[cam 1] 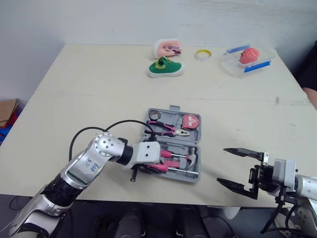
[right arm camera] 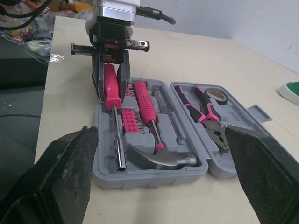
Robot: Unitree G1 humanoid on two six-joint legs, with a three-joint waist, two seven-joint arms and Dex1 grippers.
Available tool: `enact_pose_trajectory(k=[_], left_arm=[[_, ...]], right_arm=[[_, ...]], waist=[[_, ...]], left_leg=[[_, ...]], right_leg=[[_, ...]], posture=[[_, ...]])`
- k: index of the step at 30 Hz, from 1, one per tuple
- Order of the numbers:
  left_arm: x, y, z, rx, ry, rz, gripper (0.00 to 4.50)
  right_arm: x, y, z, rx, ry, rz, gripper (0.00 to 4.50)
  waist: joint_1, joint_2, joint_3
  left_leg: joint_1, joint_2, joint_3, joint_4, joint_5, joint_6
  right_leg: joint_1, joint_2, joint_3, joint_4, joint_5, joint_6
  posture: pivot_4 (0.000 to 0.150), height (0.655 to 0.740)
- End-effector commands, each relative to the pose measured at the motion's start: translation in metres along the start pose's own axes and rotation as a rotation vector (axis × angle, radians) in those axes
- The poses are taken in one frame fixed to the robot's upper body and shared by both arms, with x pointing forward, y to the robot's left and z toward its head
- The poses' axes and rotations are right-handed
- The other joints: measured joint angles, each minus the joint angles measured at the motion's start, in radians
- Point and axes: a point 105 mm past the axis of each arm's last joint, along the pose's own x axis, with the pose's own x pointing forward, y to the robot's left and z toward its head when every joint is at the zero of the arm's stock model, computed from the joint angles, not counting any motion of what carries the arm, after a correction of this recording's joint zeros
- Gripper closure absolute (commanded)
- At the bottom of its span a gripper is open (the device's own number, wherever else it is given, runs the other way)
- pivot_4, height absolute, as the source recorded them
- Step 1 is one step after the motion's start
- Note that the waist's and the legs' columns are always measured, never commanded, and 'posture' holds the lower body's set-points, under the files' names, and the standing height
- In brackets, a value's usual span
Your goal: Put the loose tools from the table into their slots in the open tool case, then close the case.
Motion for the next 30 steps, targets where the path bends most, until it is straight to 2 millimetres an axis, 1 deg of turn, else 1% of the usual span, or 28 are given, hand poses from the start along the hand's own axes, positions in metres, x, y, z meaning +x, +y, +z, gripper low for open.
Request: enact_pose_trajectory(k=[1,9,11,12,15,19,23,24,25,26,27,28,30], left_arm=[[0.002,0.0,0.002,0.017,-0.001,0.005,3.93],[0.001,-0.001,-0.001,0.003,0.007,-0.01,3.93],[0.0,-0.004,0.002,0.007,-0.01,-0.033,2.88],[0.0,-0.005,0.004,0.015,-0.024,-0.044,2.43],[-0.006,0.0,0.024,0.088,-0.13,-0.026,1.17],[-0.016,-0.005,0.033,0.079,-0.222,-0.062,1.17],[-0.028,-0.001,0.038,0.113,-0.325,-0.048,1.17],[-0.03,0.001,0.04,0.097,-0.365,-0.034,1.17],[-0.032,0.003,0.042,0.081,-0.423,-0.01,1.4],[-0.034,0.0,0.041,0.048,-0.475,-0.033,1.69],[-0.035,-0.005,0.04,0.077,-0.515,-0.053,1.92],[-0.036,-0.009,0.04,0.106,-0.536,-0.069,2.31],[-0.034,-0.007,0.037,0.084,-0.552,-0.04,3.12]], right_arm=[[0.004,0.001,0.009,-0.036,-0.02,0.011,0.0],[0.006,0.001,0.009,-0.038,-0.025,0.008,0.0],[0.007,0.001,0.01,-0.036,-0.026,0.009,0.0],[0.007,0.001,0.01,-0.036,-0.027,0.009,0.0],[0.008,0.0,0.009,-0.034,-0.029,0.007,0.0],[0.008,0.0,0.009,-0.03,-0.029,0.007,0.0],[0.007,-0.001,0.007,-0.025,-0.025,0.01,0.0],[0.007,-0.001,0.007,-0.026,-0.023,0.009,0.0],[0.007,-0.002,0.006,-0.025,-0.022,0.006,0.0],[0.007,-0.002,0.006,-0.025,-0.021,0.005,0.0],[0.007,-0.002,0.005,-0.024,-0.02,0.004,0.0],[0.007,-0.002,0.005,-0.023,-0.019,0.004,0.0],[0.007,-0.002,0.004,-0.021,-0.018,0.004,0.0]], waist=[[0.0,0.0,0.0],[0.001,0.0,0.0],[0.001,0.0,0.0],[0.0,0.0,0.0],[0.0,0.0,0.0],[-0.002,0.0,0.0],[-0.002,0.0,0.0],[-0.002,0.0,0.0],[-0.002,0.0,0.0],[-0.002,0.0,0.0],[-0.002,0.0,0.0],[-0.002,0.0,0.0],[-0.002,0.0,0.0]], left_leg=[[0.0,0.0,0.0,0.0,0.0,0.0],[0.0,0.0,0.0,0.001,0.0,0.0],[0.0,0.0,0.0,0.001,0.0,0.0],[0.0,0.0,0.0,0.001,0.0,0.0],[0.0,0.0,0.0,0.001,0.0,0.0],[0.0,0.0,0.0,0.001,0.0,0.0],[0.0,0.0,0.0,0.001,0.0,0.0],[0.0,0.0,0.0,0.002,0.0,0.0],[0.0,0.0,0.0,0.002,0.0,0.0],[0.0,0.0,0.0,0.002,0.0,0.0],[0.0,0.0,0.0,0.002,0.0,0.0],[0.0,0.0,0.0,0.003,0.0,0.0],[0.0,0.0,0.0,0.003,0.0,0.0]], right_leg=[[0.0,0.0,0.0,0.0,0.0,0.0],[0.0,0.0,0.0,0.001,0.0,0.0],[0.0,0.0,0.0,0.001,0.0,0.0],[0.0,0.0,0.0,0.001,0.0,0.0],[0.0,0.0,0.0,0.001,0.0,0.0],[0.0,0.0,0.0,0.002,0.0,0.0],[0.0,0.0,0.0,0.002,0.0,0.0],[0.0,0.0,0.0,0.002,0.0,0.0],[0.0,0.0,0.0,0.002,0.0,0.0],[0.001,0.0,0.0,0.002,0.0,0.0],[0.001,0.0,0.0,0.002,0.0,0.0],[0.001,-0.001,0.0,0.003,0.0,0.0],[0.001,-0.001,0.0,0.003,0.0,0.0]], posture=[[0.15,0.74],[0.15,0.74],[0.15,0.74],[0.15,0.74],[0.15,0.74],[0.15,0.74],[0.15,0.74],[0.15,0.74],[0.15,0.74],[0.15,0.74],[0.15,0.74],[0.15,0.74],[0.15,0.74]])
